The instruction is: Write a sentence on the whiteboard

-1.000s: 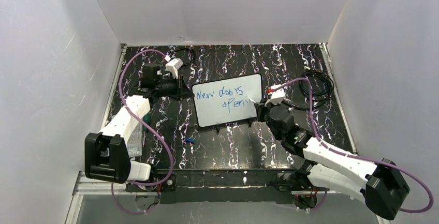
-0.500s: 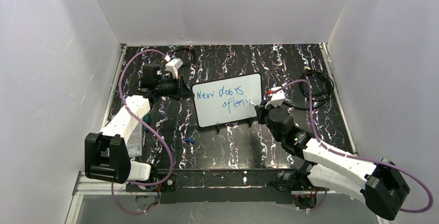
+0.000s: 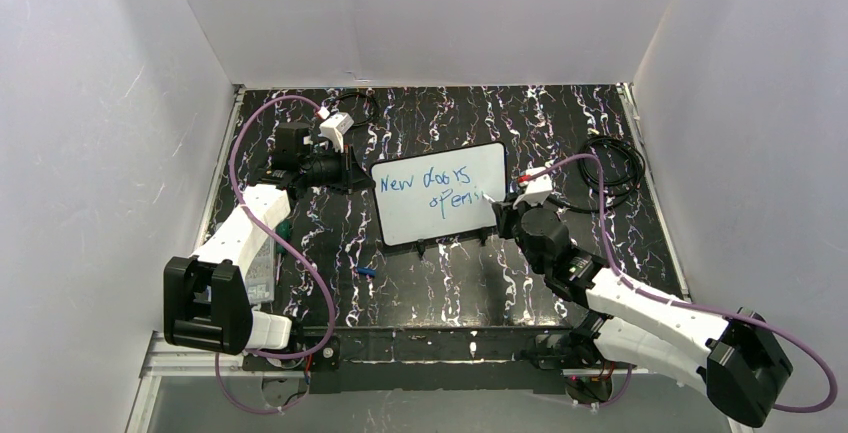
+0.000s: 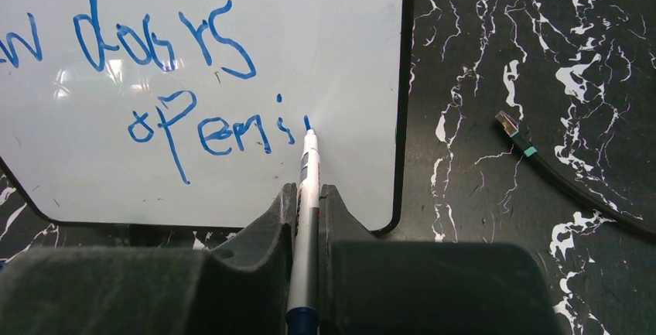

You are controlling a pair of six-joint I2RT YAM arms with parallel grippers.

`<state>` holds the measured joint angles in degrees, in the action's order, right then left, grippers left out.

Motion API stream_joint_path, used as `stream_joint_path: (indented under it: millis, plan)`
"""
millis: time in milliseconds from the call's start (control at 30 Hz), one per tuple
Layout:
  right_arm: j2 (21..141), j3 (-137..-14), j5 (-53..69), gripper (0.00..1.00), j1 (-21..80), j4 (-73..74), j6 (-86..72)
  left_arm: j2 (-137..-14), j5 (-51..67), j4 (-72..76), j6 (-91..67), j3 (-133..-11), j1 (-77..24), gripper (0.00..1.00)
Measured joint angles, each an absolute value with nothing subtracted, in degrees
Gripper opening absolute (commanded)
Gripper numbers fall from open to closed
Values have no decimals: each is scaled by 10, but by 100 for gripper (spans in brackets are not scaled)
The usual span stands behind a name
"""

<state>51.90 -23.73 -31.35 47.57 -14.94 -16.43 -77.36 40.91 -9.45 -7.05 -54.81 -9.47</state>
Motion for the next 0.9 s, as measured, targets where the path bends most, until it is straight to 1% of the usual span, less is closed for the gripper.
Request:
stream_joint_path:
  millis: [500, 900]
  plan:
    - [513, -237, -348, 1, 476, -163, -157, -774, 409, -95, -70, -548, -95, 0]
    - [505, -233, -344, 1, 476, -125, -182, -774, 409, -95, -70, -548, -95, 0]
